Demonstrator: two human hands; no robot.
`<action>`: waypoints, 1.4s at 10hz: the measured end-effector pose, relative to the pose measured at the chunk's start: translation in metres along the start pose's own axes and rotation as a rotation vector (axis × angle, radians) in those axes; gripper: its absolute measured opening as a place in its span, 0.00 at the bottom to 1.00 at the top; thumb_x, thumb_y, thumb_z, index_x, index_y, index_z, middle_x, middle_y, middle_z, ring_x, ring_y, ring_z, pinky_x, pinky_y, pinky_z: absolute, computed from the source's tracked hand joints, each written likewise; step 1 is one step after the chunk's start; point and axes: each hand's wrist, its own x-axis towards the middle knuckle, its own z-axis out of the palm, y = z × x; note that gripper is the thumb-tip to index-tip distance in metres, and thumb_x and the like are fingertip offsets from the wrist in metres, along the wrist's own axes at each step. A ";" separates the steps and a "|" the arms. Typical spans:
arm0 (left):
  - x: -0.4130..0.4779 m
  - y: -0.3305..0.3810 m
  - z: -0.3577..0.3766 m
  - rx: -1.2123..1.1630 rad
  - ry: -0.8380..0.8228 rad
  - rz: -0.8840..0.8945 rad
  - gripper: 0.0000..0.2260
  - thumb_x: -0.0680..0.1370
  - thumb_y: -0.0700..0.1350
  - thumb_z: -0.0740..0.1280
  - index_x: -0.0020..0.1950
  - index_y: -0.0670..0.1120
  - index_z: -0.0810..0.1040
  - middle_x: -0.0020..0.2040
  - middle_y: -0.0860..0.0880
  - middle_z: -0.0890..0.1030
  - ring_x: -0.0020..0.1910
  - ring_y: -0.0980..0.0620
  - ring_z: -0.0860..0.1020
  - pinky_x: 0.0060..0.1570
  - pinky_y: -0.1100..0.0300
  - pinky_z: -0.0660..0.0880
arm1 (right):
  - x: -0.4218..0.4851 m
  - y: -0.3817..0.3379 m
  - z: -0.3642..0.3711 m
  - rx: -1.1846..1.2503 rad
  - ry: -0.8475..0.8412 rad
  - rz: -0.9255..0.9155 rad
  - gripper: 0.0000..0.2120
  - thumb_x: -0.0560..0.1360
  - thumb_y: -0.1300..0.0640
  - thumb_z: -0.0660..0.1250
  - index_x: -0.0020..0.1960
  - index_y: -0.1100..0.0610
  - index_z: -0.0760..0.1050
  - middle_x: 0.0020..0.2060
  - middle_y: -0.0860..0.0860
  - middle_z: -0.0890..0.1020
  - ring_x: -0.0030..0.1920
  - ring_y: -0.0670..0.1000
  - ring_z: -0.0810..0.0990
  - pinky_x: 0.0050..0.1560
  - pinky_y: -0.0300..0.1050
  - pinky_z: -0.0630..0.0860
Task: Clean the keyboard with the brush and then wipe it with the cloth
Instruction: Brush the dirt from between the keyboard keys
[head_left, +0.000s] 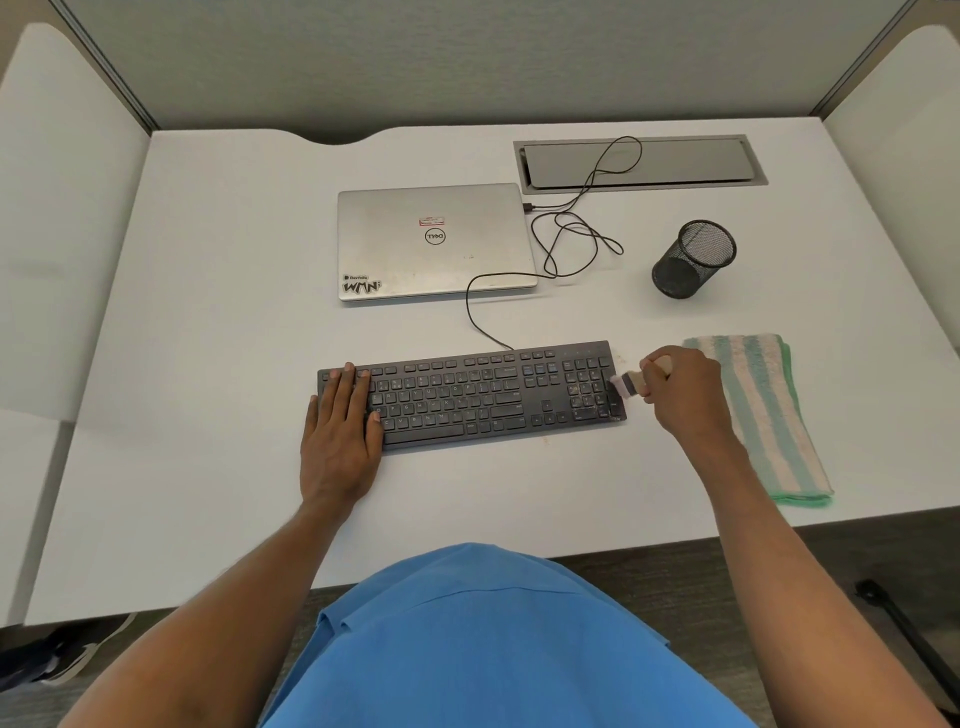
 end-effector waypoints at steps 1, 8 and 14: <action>0.000 0.000 0.000 0.003 0.000 0.001 0.27 0.86 0.53 0.50 0.86 0.49 0.58 0.86 0.50 0.57 0.86 0.51 0.52 0.84 0.44 0.53 | -0.003 0.005 0.005 0.004 -0.023 0.006 0.09 0.79 0.60 0.63 0.45 0.57 0.81 0.35 0.57 0.83 0.36 0.58 0.83 0.40 0.55 0.82; 0.000 0.001 -0.002 0.005 0.000 -0.004 0.27 0.86 0.52 0.51 0.86 0.49 0.58 0.86 0.50 0.57 0.86 0.51 0.52 0.84 0.44 0.53 | -0.038 0.008 -0.003 0.058 -0.042 0.008 0.11 0.81 0.61 0.63 0.43 0.60 0.80 0.33 0.55 0.83 0.36 0.57 0.83 0.40 0.58 0.82; 0.000 0.003 -0.002 0.005 0.001 -0.008 0.27 0.86 0.52 0.51 0.86 0.49 0.58 0.86 0.50 0.57 0.86 0.51 0.52 0.84 0.45 0.53 | -0.046 0.003 0.002 0.097 0.020 -0.087 0.09 0.81 0.63 0.63 0.45 0.61 0.81 0.34 0.53 0.82 0.37 0.56 0.82 0.38 0.57 0.82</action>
